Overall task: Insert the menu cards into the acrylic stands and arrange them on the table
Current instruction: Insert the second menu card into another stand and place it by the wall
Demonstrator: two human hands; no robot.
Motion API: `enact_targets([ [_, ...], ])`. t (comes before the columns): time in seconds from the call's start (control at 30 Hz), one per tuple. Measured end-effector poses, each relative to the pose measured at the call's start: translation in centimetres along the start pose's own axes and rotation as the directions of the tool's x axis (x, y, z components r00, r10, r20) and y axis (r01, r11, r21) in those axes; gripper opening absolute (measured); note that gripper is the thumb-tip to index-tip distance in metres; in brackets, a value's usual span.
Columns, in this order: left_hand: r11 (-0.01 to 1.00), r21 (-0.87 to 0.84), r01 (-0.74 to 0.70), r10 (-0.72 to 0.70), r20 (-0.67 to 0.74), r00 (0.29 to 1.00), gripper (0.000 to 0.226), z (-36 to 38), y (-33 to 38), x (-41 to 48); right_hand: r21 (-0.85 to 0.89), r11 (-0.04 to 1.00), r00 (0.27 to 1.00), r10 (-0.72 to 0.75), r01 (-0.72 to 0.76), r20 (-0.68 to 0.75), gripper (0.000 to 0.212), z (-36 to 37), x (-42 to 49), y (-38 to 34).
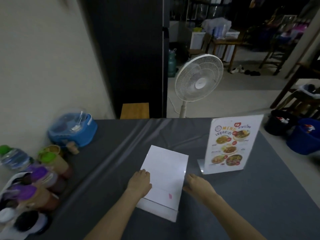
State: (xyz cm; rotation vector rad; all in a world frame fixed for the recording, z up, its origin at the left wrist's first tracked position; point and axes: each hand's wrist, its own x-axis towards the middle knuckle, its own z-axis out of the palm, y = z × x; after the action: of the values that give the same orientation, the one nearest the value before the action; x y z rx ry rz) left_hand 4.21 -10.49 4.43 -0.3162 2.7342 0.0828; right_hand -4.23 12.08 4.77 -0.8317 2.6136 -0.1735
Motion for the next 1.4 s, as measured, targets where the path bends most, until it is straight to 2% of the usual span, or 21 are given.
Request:
enact_targets([
  [0.37, 0.992, -0.100, 0.081, -0.072, 0.090, 0.993, 0.044, 0.9, -3.8, 2.0, 0.082, 0.995, 0.997, 0.055, -0.060, 0.051, 0.041, 0.8, 3.2, -1.4],
  [0.53, 0.973, -0.198, 0.114, -0.096, 0.096, 0.991, 0.039, 1.0, -3.9, 4.0, 0.231, 0.957, 0.984, 0.175, -0.176, 0.025, 0.040, 1.5, 4.4, -1.0],
  [0.67, 0.943, -0.298, 0.151, -0.131, 0.084, 0.988, 0.040, 1.3, -3.6, 5.3, 0.402, 0.866, 0.952, 0.300, -0.297, 0.057, 0.029, 1.9, 5.1, -0.8],
  [0.87, 0.810, -0.509, 0.292, -0.262, 0.132, 0.956, 0.041, 1.2, -3.2, 6.9, 0.554, 0.745, 0.908, 0.416, -0.372, 0.051, 0.017, 2.3, 6.2, -0.8],
  [1.03, 0.665, -0.630, 0.403, -0.385, 0.173, 0.907, 0.041, 1.6, -2.9, 7.8, 0.673, 0.600, 0.844, 0.532, -0.433, 0.067, 0.024, 2.7, 7.1, -0.9],
  [1.3, 0.445, -0.763, 0.470, -0.496, 0.227, 0.838, 0.042, 3.2, -3.7, 8.8, 0.820, 0.337, 0.755, 0.634, -0.463, 0.165, 0.017, 3.6, 7.6, -0.4],
  [1.4, 0.381, -0.797, 0.469, -0.500, 0.249, 0.829, 0.028, 3.5, -3.6, 8.7, 0.846, 0.263, 0.731, 0.653, -0.464, 0.197, 0.016, 3.9, 7.9, -0.3],
])
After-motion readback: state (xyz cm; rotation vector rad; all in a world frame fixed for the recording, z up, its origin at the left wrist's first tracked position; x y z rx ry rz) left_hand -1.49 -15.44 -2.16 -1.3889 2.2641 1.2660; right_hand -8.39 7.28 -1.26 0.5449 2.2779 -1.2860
